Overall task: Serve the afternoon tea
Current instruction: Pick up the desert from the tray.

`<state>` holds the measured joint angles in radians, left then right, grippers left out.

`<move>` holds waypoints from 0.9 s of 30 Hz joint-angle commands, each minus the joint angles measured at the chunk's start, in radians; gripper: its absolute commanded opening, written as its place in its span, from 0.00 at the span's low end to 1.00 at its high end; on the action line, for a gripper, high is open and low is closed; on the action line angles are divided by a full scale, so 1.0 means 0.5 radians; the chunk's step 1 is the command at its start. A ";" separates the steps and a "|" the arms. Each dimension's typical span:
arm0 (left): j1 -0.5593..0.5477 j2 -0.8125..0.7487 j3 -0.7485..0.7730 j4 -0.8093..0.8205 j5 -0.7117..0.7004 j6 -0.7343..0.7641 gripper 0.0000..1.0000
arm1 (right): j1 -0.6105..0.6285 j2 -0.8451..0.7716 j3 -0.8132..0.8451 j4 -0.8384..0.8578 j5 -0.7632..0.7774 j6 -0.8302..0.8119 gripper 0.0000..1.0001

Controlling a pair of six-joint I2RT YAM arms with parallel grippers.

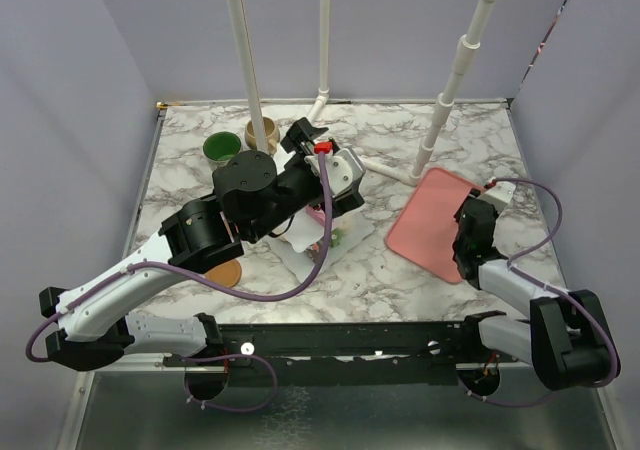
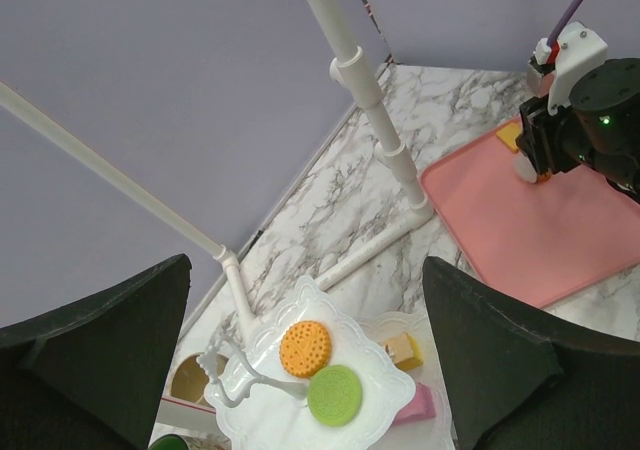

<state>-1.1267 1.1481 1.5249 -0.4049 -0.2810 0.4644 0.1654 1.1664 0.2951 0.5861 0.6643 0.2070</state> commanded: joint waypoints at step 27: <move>0.130 -0.062 0.080 -0.003 -0.217 -0.114 0.99 | 1.860 -0.118 1.326 -0.152 0.169 -0.854 0.35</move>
<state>-1.0668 1.1496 1.5314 -0.4057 -0.3542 0.4259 1.0573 1.0843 0.8642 0.4377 0.7574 -0.1143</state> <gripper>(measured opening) 0.990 0.371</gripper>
